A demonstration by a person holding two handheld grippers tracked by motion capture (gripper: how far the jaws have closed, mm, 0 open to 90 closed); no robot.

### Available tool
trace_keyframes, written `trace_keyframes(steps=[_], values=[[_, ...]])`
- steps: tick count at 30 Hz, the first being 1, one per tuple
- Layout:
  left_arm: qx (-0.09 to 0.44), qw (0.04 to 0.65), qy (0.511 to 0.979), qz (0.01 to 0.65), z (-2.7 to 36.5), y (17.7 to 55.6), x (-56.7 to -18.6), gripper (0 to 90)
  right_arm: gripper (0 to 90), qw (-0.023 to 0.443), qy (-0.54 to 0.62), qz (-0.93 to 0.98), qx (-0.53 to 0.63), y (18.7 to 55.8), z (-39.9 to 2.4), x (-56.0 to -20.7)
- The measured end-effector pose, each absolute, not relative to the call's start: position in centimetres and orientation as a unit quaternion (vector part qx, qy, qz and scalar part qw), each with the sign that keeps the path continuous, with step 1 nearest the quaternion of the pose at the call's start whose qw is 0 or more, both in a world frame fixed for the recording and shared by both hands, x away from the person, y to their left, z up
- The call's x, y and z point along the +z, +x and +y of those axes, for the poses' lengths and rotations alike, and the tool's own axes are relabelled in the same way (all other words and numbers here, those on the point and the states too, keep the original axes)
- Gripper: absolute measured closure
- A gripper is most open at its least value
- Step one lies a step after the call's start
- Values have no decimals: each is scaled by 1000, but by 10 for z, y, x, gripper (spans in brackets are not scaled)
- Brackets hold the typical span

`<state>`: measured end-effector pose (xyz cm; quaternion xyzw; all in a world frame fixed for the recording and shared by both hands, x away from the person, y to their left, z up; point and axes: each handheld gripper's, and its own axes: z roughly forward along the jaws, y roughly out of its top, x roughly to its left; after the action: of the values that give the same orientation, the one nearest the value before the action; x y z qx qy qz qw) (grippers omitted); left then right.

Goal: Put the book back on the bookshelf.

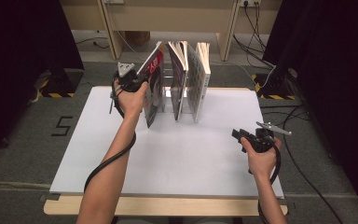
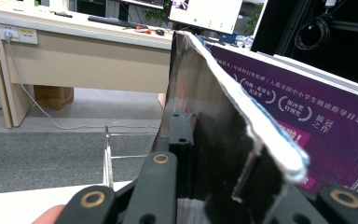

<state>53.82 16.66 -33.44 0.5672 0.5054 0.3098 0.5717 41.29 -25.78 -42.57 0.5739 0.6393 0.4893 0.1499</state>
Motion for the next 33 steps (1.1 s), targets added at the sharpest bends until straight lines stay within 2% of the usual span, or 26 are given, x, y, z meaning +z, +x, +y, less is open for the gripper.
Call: trace_keyframes(steps=[9, 33], values=[[314, 564, 572, 505, 167, 537, -335, 855, 596, 149, 572, 641, 489, 414, -257, -427], [349, 571, 567, 481, 167, 543, -320, 862, 595, 142, 579, 638, 488, 414, -258, -429]])
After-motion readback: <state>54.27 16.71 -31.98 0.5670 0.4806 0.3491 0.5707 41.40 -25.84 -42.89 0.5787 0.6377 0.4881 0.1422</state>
